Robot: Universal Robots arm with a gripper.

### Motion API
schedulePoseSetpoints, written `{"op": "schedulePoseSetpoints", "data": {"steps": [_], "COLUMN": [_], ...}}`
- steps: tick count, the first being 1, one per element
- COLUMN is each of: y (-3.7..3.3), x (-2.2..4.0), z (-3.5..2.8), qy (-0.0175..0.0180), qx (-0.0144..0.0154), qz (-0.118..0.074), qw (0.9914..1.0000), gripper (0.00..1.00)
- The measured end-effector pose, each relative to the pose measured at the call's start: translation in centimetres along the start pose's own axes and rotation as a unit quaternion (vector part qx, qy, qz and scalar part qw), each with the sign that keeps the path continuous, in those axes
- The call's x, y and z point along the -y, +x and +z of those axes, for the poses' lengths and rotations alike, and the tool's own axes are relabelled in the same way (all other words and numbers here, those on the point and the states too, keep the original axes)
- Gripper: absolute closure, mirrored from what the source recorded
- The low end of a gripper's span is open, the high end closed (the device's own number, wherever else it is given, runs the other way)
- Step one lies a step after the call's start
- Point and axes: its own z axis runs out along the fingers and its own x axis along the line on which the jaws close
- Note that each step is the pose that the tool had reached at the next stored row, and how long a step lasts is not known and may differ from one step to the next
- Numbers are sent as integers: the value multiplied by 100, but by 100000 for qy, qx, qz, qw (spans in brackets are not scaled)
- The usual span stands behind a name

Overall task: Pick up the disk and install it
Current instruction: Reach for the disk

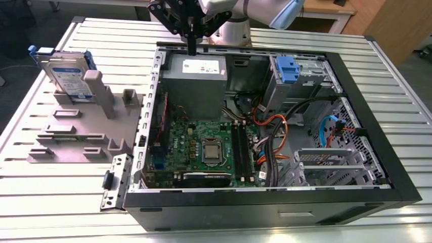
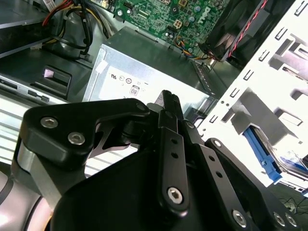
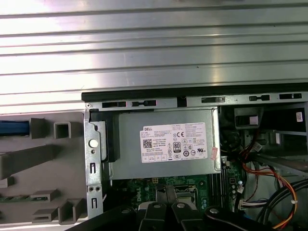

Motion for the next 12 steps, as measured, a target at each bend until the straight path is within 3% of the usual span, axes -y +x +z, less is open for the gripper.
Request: {"op": "schedulePoseSetpoints", "data": {"steps": [12], "y": [5], "x": [0], "z": [1], "qy": [1], "qx": [-1], "qz": [1], "qw": [100000], "gripper": [89]}}
